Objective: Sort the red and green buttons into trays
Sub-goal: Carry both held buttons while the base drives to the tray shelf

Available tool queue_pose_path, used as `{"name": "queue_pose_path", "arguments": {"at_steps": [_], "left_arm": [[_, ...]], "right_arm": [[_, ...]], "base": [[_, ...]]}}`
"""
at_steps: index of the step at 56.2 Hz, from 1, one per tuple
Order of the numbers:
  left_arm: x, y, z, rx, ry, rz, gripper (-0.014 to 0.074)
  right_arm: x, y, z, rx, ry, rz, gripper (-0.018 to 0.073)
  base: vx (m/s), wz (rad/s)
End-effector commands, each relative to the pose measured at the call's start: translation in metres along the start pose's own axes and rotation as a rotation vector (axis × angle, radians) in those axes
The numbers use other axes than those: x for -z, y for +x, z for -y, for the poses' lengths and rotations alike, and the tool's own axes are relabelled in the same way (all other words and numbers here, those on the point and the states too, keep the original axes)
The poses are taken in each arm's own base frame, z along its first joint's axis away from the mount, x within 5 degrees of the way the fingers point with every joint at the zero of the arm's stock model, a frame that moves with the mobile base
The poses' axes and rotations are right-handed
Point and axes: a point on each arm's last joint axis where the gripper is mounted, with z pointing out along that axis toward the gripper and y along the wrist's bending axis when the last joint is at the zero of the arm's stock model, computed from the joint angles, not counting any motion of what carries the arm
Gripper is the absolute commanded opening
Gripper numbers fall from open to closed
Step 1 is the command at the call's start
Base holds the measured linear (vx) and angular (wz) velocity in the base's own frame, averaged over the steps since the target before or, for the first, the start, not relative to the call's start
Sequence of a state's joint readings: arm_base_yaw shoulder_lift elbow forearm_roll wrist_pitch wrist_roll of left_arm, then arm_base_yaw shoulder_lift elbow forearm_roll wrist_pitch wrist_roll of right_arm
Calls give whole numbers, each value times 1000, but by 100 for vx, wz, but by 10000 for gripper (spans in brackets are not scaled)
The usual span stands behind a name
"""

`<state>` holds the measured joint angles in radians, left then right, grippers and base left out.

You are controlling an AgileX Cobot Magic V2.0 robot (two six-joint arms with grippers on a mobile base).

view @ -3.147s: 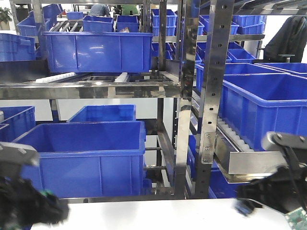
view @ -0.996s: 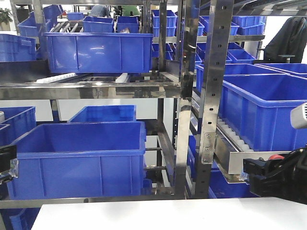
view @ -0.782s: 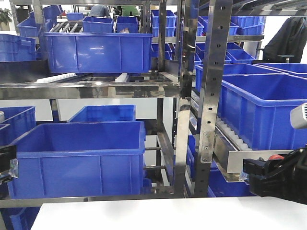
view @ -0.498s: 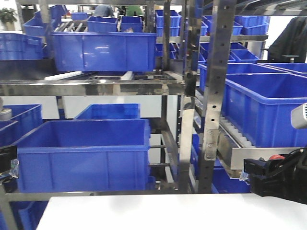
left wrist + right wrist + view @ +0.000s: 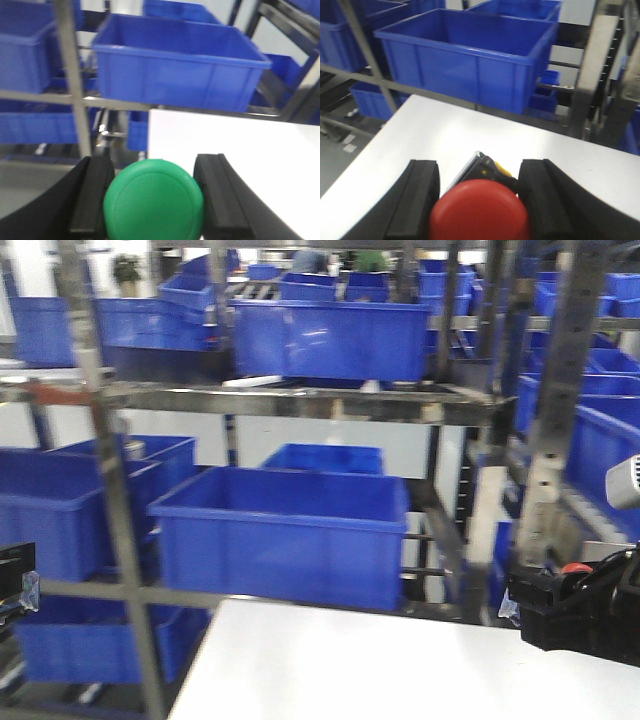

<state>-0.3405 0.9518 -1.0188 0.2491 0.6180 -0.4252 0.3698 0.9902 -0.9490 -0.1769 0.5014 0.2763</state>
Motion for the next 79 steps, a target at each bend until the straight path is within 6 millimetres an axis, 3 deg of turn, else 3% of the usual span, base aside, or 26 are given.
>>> {"name": "queue_pose_path", "arguments": {"at_steps": [1,79], "left_arm": [[9,-15,4,0,42,113,0],[9,-15,4,0,42,113,3]], "right_arm": [[11,-19,-1,8,-17,131,-9],[11,-19,-1,7,-17,131,-9]], "base": [[-19,44],[-15,36]]}}
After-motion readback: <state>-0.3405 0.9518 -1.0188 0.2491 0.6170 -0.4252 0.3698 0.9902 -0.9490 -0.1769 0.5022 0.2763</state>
